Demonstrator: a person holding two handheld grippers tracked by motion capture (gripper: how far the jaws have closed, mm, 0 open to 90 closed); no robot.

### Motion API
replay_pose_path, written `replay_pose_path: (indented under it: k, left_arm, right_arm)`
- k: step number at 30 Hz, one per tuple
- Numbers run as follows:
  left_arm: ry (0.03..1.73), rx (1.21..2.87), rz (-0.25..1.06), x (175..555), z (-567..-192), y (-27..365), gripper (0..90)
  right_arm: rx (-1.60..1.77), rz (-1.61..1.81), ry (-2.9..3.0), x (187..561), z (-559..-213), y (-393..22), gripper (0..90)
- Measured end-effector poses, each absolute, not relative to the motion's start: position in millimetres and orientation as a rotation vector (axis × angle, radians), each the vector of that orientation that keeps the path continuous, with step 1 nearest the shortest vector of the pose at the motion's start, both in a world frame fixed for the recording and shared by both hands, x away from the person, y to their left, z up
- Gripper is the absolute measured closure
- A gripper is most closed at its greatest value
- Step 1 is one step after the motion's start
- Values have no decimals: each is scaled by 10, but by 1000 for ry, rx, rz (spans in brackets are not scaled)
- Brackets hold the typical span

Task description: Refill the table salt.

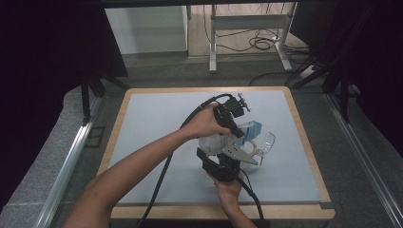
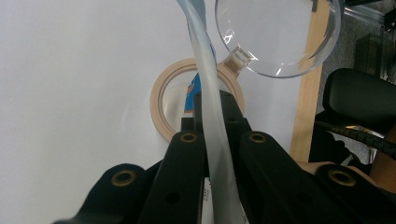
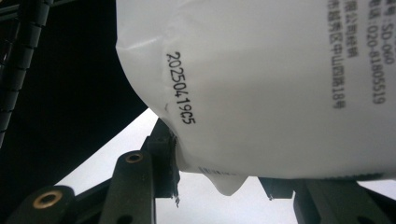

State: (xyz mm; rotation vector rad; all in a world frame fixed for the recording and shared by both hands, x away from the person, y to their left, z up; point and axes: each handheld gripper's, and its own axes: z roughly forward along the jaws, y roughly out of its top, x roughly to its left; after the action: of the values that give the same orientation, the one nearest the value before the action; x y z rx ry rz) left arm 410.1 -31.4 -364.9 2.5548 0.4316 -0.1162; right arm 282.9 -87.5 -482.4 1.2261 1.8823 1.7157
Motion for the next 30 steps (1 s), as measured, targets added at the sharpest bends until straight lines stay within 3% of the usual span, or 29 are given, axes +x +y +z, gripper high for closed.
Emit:
replay_pose_path:
  k: [30]
  left_arm:
    - [432,2540,-119,4099,-3587,-311,899]
  right_arm:
    - [1206,1710,1863,2770,-4741,-879,560]
